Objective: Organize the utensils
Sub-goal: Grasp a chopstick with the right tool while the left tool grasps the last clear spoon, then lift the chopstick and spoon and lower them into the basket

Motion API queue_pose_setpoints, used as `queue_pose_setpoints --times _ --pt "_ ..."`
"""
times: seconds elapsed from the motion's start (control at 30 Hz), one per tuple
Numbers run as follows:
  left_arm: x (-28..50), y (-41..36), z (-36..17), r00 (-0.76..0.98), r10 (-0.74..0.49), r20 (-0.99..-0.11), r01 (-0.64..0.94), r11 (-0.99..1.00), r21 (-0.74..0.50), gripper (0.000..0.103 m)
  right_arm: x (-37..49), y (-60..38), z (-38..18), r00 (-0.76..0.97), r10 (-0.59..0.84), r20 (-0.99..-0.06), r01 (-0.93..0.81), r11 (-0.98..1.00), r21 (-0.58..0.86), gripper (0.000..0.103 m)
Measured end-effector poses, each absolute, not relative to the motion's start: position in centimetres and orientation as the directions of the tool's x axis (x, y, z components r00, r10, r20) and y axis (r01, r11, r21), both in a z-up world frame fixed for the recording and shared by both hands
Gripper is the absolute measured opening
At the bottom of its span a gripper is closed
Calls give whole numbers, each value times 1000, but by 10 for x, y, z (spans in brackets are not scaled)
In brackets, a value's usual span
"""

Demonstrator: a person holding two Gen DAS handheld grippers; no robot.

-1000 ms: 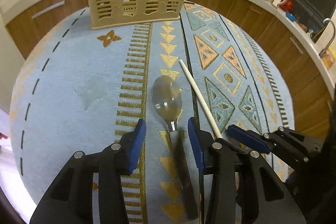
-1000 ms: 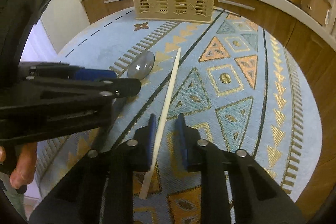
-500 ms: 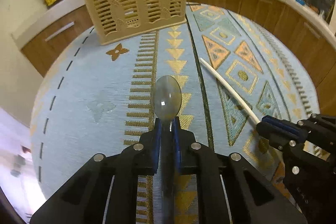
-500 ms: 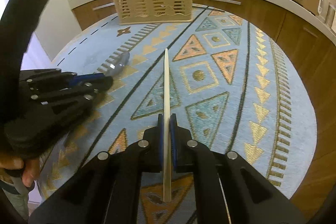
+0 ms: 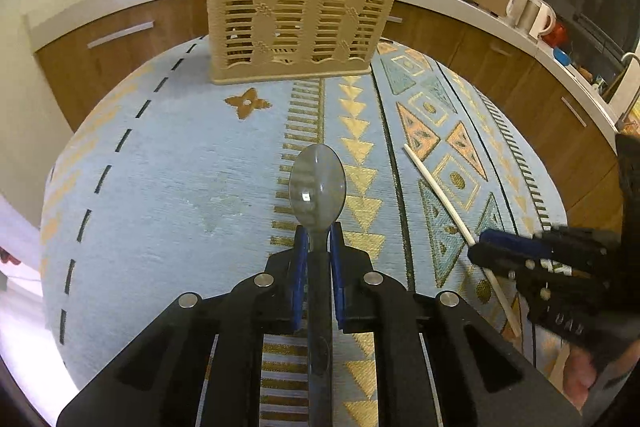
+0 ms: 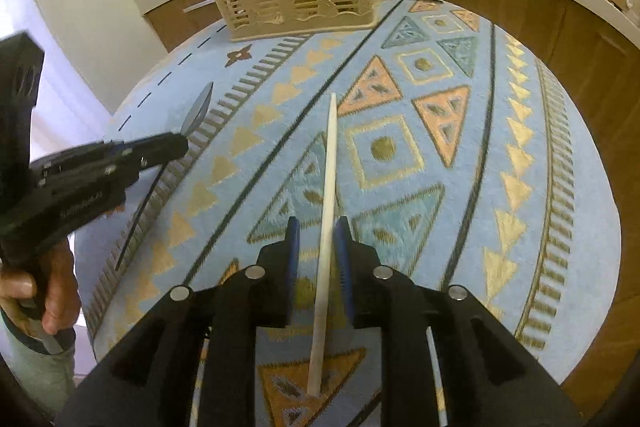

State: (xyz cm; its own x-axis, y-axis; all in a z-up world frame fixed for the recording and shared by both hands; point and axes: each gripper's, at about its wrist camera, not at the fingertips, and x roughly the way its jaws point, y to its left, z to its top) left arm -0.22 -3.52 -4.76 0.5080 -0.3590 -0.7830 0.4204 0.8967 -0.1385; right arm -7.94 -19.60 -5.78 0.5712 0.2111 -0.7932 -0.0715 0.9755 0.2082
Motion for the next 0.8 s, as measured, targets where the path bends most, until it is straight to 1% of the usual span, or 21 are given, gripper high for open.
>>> queue_pose_setpoints --times 0.13,0.33,0.37,0.4,0.47,0.53,0.6,0.7,0.8 --pt "-4 -32 -45 517 -368 -773 425 894 -141 10 -62 -198 -56 543 216 -811 -69 974 214 16" --pt "-5 -27 -39 533 -371 -760 425 895 -139 10 -43 -191 -57 513 144 -846 -54 989 135 15" --pt "-5 -26 -38 537 -372 -757 424 895 -138 10 -41 -188 -56 511 117 -852 -55 993 103 8" --pt "-5 -26 -37 541 -372 -755 424 895 -137 10 -40 -184 -56 512 80 -855 -57 997 59 4" --pt "-5 -24 -32 556 -375 -742 423 896 -136 10 -40 -179 -57 515 52 -855 -77 997 15 4" --pt "-4 -21 -26 571 -380 -728 419 897 -140 10 -39 -178 -55 511 81 -856 -101 994 34 4" --pt "-1 -15 -17 592 -390 -706 410 899 -153 10 -39 -179 -49 524 109 -845 -113 992 58 4" --pt "5 -5 2 634 -407 -658 397 901 -175 10 -41 -179 -30 582 160 -797 -144 985 92 4" --pt "12 0 25 673 -426 -604 398 898 -189 9 -41 -181 -3 657 207 -725 -183 977 113 4"
